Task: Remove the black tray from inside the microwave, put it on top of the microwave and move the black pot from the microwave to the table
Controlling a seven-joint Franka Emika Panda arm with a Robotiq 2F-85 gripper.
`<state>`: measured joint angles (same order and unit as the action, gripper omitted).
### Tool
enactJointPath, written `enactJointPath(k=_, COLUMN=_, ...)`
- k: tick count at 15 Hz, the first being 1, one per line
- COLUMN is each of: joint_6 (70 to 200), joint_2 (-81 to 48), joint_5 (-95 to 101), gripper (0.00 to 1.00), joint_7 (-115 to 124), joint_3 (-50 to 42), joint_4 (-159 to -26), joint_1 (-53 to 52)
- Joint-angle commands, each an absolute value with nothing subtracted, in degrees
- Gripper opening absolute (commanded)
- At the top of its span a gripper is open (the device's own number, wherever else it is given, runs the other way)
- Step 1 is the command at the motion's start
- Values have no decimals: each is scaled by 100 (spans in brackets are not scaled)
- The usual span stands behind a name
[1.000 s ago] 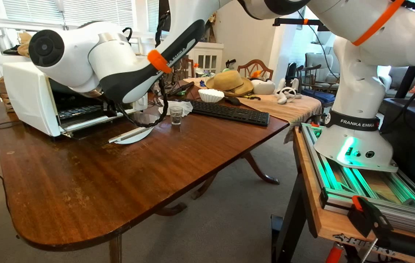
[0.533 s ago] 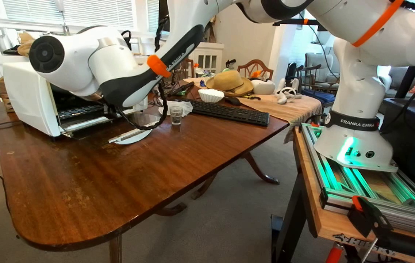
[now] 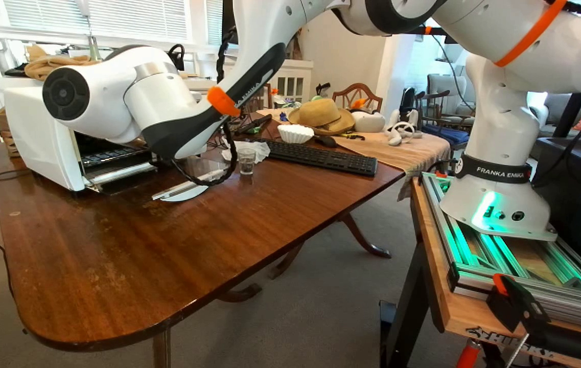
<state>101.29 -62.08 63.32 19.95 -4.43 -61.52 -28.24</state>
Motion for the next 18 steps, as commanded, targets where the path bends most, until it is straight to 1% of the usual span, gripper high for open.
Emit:
enactJointPath(k=1, joint_6=9752, joint_2=-6366, joint_5=6434, gripper=97, joint_7=2126, joint_3=-613, joint_4=-5971, joint_1=-3016)
enactJointPath(k=2, joint_6=9675, joint_2=-6371, joint_5=6422, gripper=96, joint_7=2134, joint_3=-639, joint_4=-5968, joint_1=-3045)
enactJointPath(k=4, joint_6=9588, joint_2=-6383, joint_5=6398, gripper=84, joint_7=2175, joint_3=-677, joint_4=-5972, joint_1=-3072)
enactJointPath(k=5, joint_6=9550, joint_2=-6392, joint_5=6386, gripper=74, joint_7=2187, joint_3=-690, joint_4=-5969, joint_1=-3076)
enactJointPath(k=7, joint_6=9508, joint_2=-6414, joint_5=6369, gripper=64, joint_7=2222, joint_3=-714, joint_4=-5965, joint_1=-3075)
enactJointPath(k=8, joint_6=9497, joint_2=-6431, joint_5=6363, gripper=63, joint_7=2220, joint_3=-723, joint_4=-5963, joint_1=-3069)
enactJointPath(k=9, joint_6=9497, joint_2=-6448, joint_5=6360, gripper=65, joint_7=2225, joint_3=-732, joint_4=-5956, joint_1=-3063)
enactJointPath(k=12, joint_6=9540, joint_2=-6517, joint_5=6386, gripper=66, joint_7=2161, joint_3=-798, joint_4=-5858, joint_1=-3039)
enactJointPath(k=13, joint_6=9549, joint_2=-6539, joint_5=6397, gripper=64, joint_7=2141, joint_3=-826, joint_4=-5817, joint_1=-3036)
enactJointPath(k=14, joint_6=9466, joint_2=-6577, joint_5=6557, gripper=64, joint_7=2141, joint_3=-654, joint_4=-5719, joint_1=-2923)
enactJointPath(k=15, joint_6=9474, joint_2=-6604, joint_5=6590, gripper=60, joint_7=2120, joint_3=-659, joint_4=-5658, joint_1=-2908)
enactJointPath(k=17, joint_6=9574, joint_2=-6647, joint_5=6484, gripper=57, joint_7=2087, joint_3=-858, joint_4=-5592, joint_1=-2989)
enactJointPath(k=18, joint_6=9577, joint_2=-6674, joint_5=6478, gripper=51, joint_7=2071, joint_3=-874, joint_4=-5543, joint_1=-2993)
